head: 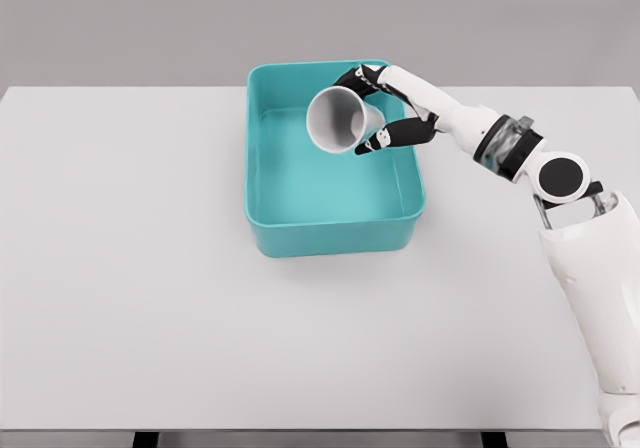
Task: Put the paper cup into the basket with your right arm
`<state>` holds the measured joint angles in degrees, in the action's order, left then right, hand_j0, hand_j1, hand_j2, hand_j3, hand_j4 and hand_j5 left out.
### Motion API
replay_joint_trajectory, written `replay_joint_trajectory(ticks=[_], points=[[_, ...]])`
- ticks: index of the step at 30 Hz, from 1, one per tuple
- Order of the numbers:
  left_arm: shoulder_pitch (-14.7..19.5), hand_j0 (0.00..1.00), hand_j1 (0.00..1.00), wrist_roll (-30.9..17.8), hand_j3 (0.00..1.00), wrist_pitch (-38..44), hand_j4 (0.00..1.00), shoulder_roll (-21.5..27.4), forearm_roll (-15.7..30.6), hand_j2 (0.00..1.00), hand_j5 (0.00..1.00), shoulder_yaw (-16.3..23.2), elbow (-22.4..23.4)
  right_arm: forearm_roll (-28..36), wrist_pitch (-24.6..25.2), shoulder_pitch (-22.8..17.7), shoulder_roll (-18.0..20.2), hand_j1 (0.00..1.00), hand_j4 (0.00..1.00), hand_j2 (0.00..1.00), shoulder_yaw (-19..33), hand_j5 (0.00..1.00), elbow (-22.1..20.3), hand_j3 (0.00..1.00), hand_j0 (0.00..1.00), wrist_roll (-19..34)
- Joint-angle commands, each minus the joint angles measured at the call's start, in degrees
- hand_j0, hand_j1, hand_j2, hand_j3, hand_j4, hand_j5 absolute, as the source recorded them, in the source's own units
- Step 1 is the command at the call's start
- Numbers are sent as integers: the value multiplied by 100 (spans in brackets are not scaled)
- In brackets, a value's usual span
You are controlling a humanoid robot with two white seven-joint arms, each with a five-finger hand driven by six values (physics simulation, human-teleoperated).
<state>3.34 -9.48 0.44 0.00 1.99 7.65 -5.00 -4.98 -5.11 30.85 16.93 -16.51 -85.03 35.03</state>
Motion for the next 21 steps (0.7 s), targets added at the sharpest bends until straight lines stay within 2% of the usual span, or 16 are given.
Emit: replay_joint_trajectory(ticks=[1,6,8,9,21], points=[[0,100,100,-1,100,0,100,0,3,100,100,0,-1,-20,18,-9,21,66,66,66,-1,66,-40,66,66,-3],[0,100,100,-1,100,0,100,0,3,100,100,0,-1,-20,18,-18,21,72,72,72,-1,72,-40,72,72,-3],[0,100,100,-1,100,0,100,0,3,100,100,0,-1,-11,10,-18,21,83,83,83,8,83,-32,83,83,-3],[0,100,100,-1,100,0,100,0,3,100,100,0,-1,-11,10,-18,21,92,92,92,8,92,-40,92,92,-3],[0,100,100,-1,100,0,100,0,3,100,100,0,-1,6,18,-26,47,94,94,94,8,94,-163,94,94,-3]])
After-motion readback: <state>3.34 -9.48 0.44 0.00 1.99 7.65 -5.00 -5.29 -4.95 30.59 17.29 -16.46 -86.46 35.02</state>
